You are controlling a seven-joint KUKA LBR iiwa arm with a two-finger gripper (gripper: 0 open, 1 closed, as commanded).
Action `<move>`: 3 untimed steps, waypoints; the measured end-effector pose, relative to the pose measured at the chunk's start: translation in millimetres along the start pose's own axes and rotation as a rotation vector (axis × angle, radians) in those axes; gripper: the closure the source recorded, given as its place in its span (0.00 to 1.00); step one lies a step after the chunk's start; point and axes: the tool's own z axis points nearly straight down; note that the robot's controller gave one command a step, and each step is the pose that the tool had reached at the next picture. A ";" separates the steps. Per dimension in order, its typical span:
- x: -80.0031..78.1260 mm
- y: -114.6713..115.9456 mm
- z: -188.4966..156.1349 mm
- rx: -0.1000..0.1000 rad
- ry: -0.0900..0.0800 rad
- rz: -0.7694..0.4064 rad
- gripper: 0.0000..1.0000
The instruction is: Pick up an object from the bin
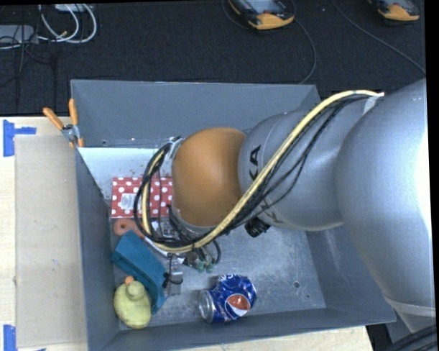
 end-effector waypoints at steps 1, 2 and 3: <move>-2.1 -1.0 -4.4 -0.001 -0.007 0.005 0.00; -26.8 39.1 63.2 0.015 -0.002 0.081 0.00; -12.8 39.8 44.3 0.002 -0.005 0.273 0.00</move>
Offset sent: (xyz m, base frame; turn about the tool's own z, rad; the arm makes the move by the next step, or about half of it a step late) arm 0.0220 0.0475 -0.0696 0.0869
